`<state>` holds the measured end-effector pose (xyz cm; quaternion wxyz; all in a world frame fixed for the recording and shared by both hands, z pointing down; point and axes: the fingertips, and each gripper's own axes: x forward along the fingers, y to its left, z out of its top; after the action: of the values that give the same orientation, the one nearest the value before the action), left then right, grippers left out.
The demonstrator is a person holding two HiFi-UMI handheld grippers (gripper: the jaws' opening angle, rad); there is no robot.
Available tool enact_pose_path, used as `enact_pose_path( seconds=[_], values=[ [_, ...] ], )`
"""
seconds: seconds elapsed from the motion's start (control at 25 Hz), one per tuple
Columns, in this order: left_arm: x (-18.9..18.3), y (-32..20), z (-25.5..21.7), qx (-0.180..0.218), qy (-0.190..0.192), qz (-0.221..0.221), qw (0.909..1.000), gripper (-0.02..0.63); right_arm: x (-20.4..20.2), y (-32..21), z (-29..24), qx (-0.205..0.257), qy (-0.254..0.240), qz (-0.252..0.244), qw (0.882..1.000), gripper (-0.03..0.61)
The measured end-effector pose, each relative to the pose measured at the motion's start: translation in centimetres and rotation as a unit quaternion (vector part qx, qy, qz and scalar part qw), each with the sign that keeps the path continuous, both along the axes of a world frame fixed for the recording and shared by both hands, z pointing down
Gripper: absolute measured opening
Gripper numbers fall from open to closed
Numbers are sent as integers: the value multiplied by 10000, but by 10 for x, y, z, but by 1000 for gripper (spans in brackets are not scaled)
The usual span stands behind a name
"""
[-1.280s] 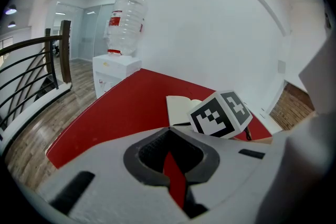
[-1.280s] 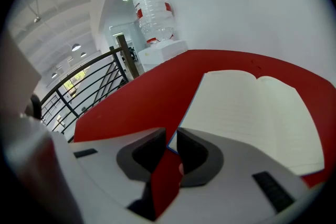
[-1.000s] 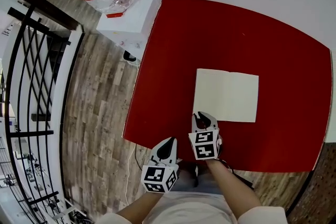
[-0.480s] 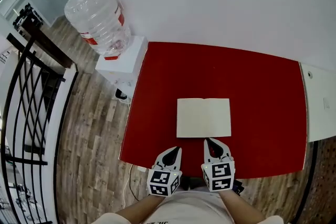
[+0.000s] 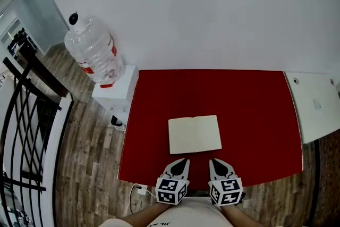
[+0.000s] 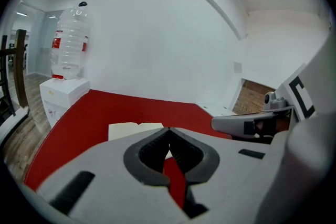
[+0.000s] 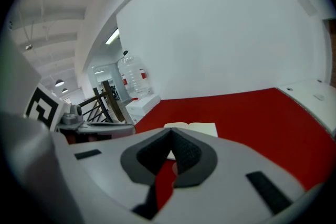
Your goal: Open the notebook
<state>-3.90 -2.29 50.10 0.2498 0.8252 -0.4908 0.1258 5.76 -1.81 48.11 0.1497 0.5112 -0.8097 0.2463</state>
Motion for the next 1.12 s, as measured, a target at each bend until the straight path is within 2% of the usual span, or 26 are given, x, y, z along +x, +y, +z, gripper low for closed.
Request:
enact_pose_path(
  seconds=[0.44, 1.12],
  values=[
    [3, 10, -6, -72, -51, -132, 9999, 5, -2, 10, 4, -16, 176, -268, 9995, 5],
    [-5, 16, -6, -34, -109, -276, 9996, 5, -10, 12, 4, -46, 116, -425, 9990, 5]
  ],
)
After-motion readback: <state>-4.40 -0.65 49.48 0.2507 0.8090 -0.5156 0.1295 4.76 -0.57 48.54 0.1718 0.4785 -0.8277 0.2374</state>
